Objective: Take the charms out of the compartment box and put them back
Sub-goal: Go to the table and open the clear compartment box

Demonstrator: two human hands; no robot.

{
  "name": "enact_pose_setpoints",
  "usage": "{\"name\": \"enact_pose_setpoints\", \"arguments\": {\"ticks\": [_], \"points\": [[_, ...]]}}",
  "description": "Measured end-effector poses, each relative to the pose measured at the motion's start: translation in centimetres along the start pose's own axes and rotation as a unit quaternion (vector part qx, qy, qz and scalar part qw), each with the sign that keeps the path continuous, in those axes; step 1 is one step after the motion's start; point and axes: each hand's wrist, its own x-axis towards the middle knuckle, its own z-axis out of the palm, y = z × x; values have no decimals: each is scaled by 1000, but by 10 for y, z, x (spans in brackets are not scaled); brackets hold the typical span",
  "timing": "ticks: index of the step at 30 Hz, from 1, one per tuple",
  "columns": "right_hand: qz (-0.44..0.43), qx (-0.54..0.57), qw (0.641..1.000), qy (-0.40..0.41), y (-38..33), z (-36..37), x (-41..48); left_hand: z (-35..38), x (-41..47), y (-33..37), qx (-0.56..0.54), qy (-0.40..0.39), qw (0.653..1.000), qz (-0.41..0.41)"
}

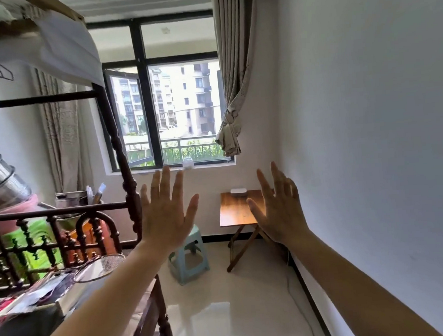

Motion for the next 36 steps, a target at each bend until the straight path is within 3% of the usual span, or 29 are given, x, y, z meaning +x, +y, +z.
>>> {"name": "enact_pose_setpoints", "arguments": {"ticks": [4,11,18,23,31,36], "points": [[45,34,998,-19,7,69,57,52,45,-38,7,0,1000,-20],[11,16,999,-42,20,210,154,166,118,-118,8,7,998,-55],[17,-9,998,-53,41,330,266,293,221,-187,-15,-35,998,-55],[62,-7,997,-43,77,396,318,385,293,-213,-41,-58,995,-77],[75,-10,996,-42,149,537,409,548,380,-241,-37,-86,995,-42],[98,13,992,-83,188,636,481,643,452,-266,-15,-121,992,-26]]}}
